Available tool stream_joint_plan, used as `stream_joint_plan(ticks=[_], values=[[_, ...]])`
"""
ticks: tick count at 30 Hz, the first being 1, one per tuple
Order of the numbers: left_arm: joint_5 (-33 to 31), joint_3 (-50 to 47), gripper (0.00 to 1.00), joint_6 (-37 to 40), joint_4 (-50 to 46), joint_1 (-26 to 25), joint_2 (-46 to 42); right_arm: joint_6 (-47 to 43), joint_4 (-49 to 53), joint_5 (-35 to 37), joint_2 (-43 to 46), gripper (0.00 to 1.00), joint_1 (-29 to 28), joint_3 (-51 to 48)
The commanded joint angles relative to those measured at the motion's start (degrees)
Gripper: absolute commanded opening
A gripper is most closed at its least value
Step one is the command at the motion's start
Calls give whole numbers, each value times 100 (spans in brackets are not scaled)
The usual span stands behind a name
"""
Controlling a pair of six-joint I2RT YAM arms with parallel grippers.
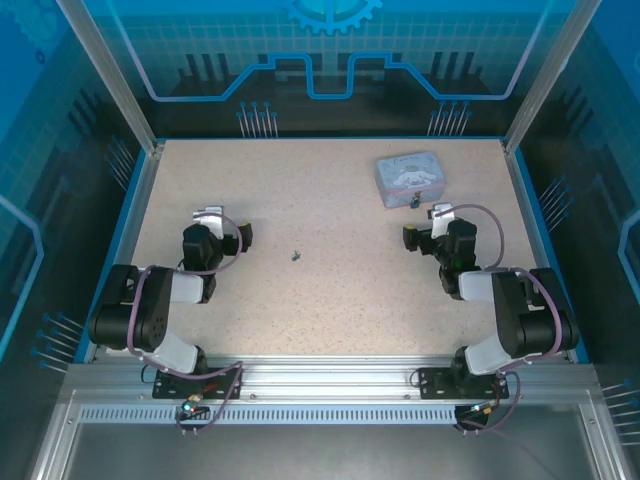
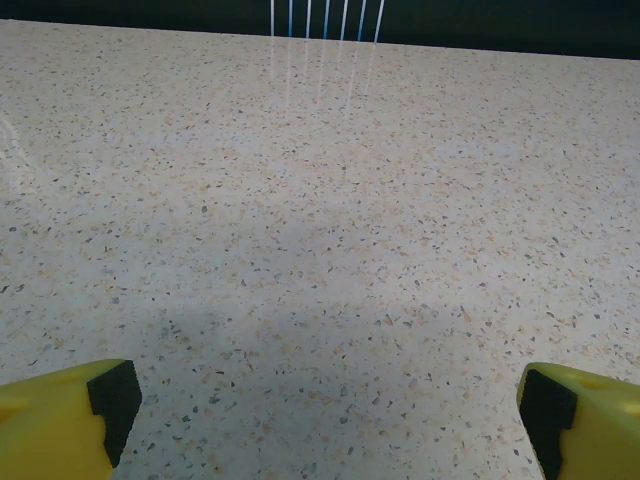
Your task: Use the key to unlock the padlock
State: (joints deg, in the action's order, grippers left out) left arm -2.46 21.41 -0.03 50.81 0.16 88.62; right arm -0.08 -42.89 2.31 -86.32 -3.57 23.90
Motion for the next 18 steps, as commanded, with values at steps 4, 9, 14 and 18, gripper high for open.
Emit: stream_joint_plan(ticks=[4, 9, 14, 18], values=[[176, 118, 99, -3, 10, 63, 19, -56, 0, -90, 10, 100, 66, 107], [214, 115, 99, -29, 27, 78, 15, -54, 1, -104, 6, 100, 72, 107], [246, 128, 99, -58, -9, 115, 16, -39, 26, -136, 1, 100, 93, 115], [211, 142, 99, -41, -35, 93, 15, -32, 27, -176, 4, 100, 112, 115]])
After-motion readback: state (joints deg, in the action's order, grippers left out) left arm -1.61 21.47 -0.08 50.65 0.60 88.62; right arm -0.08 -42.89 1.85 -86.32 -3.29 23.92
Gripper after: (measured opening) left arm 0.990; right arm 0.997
